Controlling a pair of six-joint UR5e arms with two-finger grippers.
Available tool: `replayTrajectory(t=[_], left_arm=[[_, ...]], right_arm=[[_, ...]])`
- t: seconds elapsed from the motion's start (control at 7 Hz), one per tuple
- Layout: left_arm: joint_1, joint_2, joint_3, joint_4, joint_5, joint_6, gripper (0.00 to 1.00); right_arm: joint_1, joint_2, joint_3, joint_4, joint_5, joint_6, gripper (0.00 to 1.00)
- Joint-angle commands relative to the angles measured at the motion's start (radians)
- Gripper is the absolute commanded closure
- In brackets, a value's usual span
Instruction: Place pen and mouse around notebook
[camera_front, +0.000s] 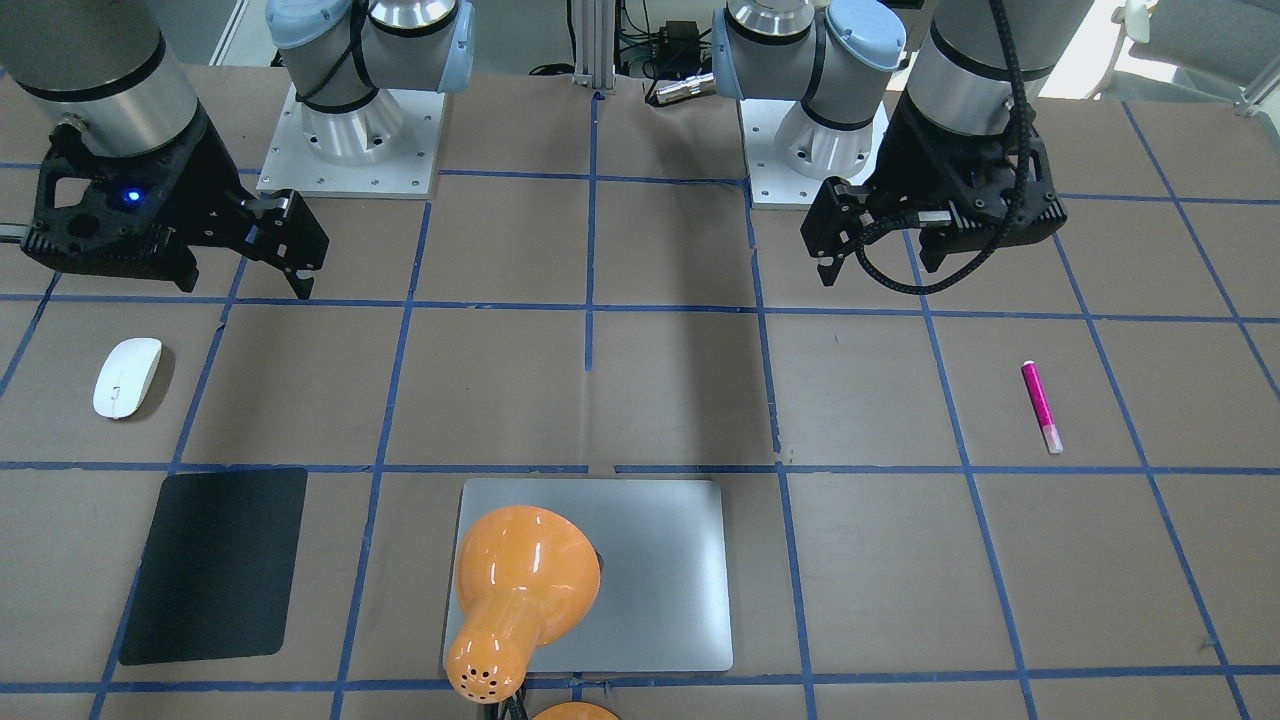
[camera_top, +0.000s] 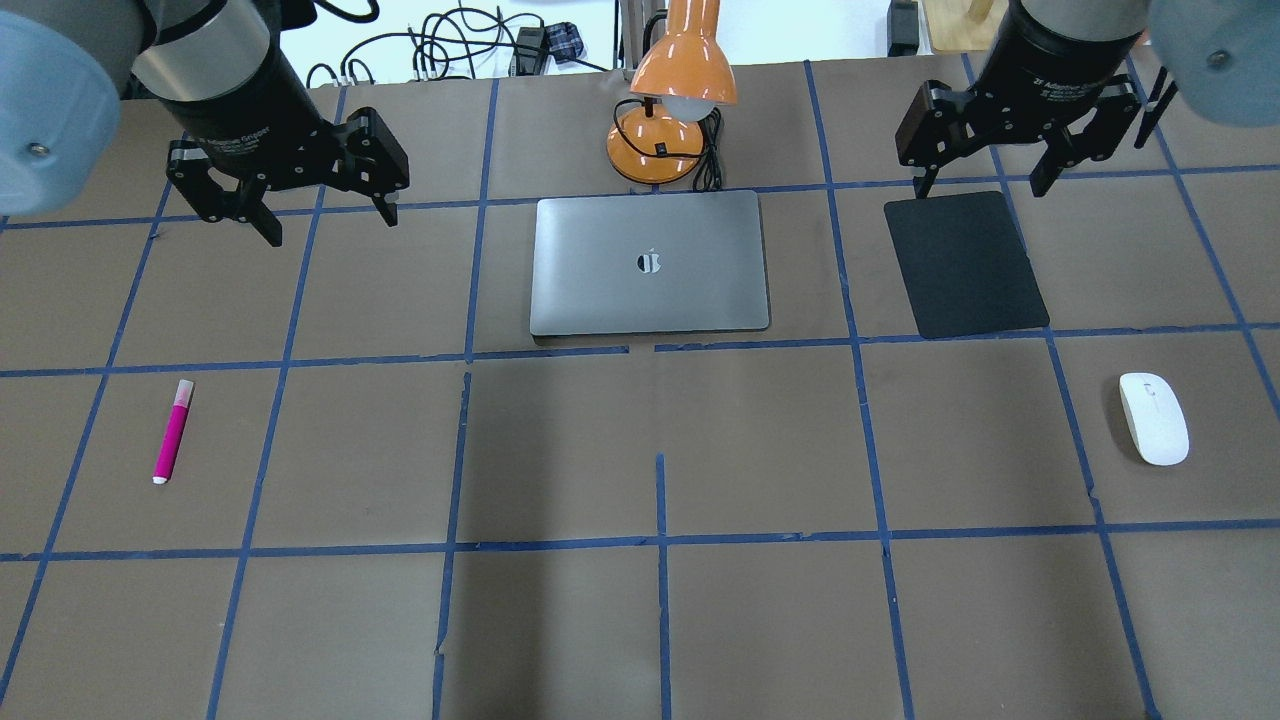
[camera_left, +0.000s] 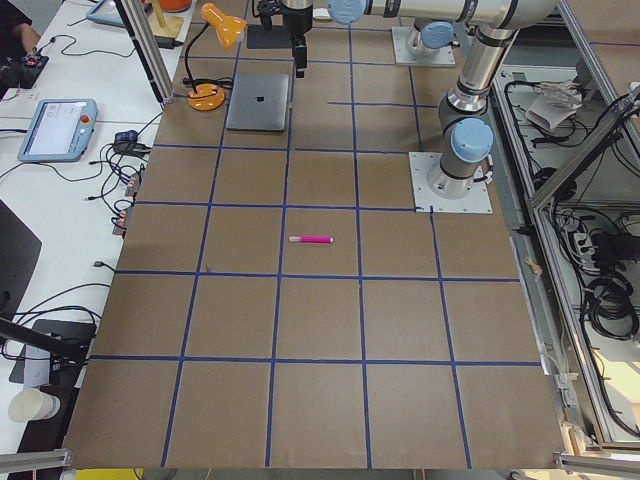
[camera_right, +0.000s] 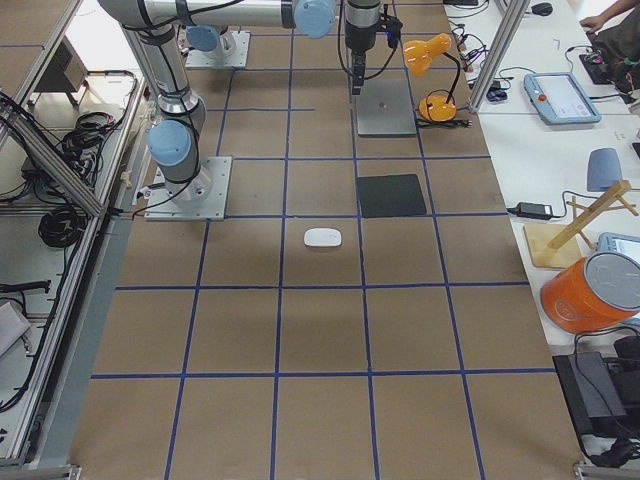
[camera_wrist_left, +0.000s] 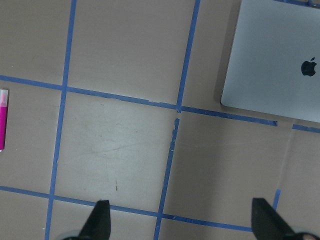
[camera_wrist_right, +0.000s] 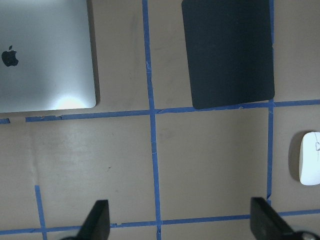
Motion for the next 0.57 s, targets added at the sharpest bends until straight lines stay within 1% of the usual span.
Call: replayTrajectory(t=[0.0, 0.14, 0.29, 0.43], left_arm=[[-0.004, -0.008, 0.002, -0.001, -0.002, 0.025, 0.0], [-0.004, -0.009, 0.007, -0.002, 0.0, 0.08, 0.0], [-0.004, 0.006, 0.001, -0.011, 0.001, 0.082, 0.0], [0.009, 0.012, 0.005, -0.016, 0.004, 0.084, 0.0]], right_arm=[[0.001, -0.002, 0.001, 0.0, 0.001, 0.0, 0.0], [0.001, -0.002, 0.003, 0.004, 0.0, -0.001, 0.0], [0.002, -0.005, 0.004, 0.003, 0.01, -0.001, 0.0], [0.002, -0.005, 0.009, 0.01, -0.003, -0.019, 0.0]])
